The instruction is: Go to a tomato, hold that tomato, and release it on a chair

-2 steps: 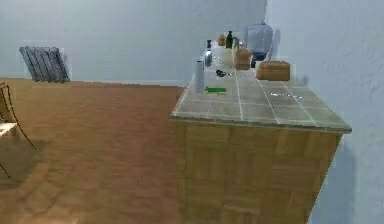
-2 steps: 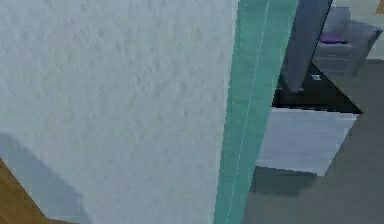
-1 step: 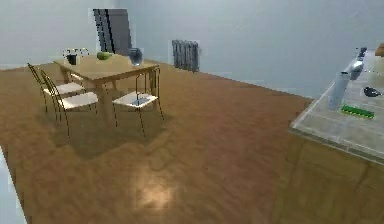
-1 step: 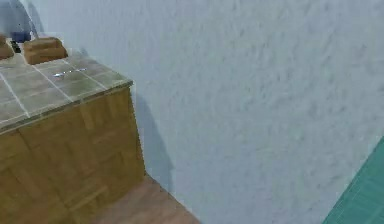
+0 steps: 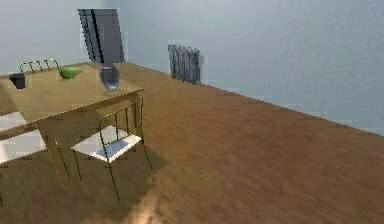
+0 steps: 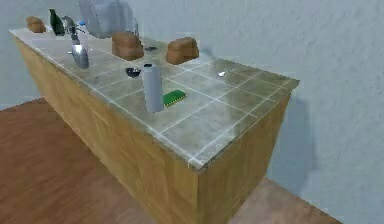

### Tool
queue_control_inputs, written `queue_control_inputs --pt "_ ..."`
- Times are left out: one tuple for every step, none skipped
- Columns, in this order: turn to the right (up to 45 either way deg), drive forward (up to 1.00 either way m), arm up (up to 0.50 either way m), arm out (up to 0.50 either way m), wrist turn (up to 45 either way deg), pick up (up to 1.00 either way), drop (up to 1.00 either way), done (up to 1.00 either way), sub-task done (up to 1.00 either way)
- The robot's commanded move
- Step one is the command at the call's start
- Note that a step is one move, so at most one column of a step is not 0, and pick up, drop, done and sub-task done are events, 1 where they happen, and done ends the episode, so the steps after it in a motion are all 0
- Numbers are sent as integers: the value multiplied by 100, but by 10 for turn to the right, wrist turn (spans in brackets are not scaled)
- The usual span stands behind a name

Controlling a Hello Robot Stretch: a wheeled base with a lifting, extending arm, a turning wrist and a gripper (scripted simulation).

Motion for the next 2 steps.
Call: queue_control_inputs --pt "0 100 0 0 0 0 0 0 0" --pt "0 45 0 0 0 0 0 0 0"
